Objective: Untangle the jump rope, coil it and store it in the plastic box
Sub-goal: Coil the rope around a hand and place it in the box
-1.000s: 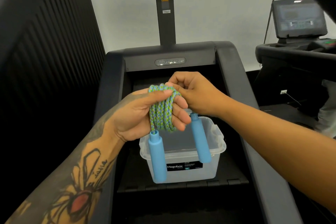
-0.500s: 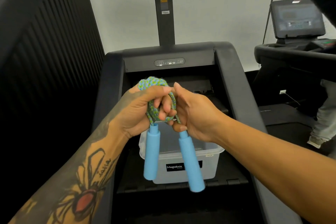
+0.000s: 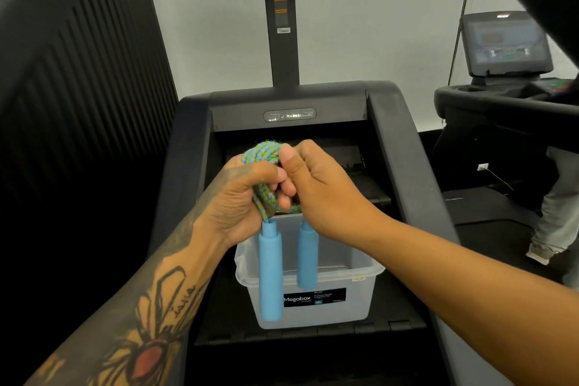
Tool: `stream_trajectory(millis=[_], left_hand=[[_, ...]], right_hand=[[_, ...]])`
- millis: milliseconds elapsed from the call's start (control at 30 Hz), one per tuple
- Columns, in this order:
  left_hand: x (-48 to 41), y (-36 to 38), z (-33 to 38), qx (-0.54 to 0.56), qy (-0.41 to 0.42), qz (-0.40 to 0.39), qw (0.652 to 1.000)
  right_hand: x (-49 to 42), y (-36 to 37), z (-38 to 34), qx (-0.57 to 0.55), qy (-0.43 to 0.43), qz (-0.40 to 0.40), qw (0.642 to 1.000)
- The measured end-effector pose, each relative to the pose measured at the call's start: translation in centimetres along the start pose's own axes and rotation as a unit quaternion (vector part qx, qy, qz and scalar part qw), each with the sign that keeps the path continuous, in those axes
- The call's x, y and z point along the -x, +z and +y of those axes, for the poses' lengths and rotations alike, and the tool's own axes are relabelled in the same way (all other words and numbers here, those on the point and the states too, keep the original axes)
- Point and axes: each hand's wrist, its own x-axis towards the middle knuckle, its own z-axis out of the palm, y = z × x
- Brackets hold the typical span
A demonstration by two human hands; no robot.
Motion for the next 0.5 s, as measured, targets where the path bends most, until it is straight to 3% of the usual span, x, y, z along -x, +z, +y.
stream_trajectory(millis=[133, 233, 500], left_hand=[[-1.7, -0.6, -1.0, -0.018, -0.003, 0.076, 0.997], [-2.4, -1.2, -2.3, -0.101, -0.021, 0.136, 0.985], [-4.7, -3.1, -4.9, -0.201, -0.080, 0.134, 0.967]], right_hand=[[-1.3, -0.1, 1.0, 0.079, -0.005, 0.084, 0.993], [-2.2, -0.5, 2.0, 0.128, 0.010, 0.124, 0.984], [-4.8, -0.6, 5.9, 0.073, 0.081, 0.109, 0.988]])
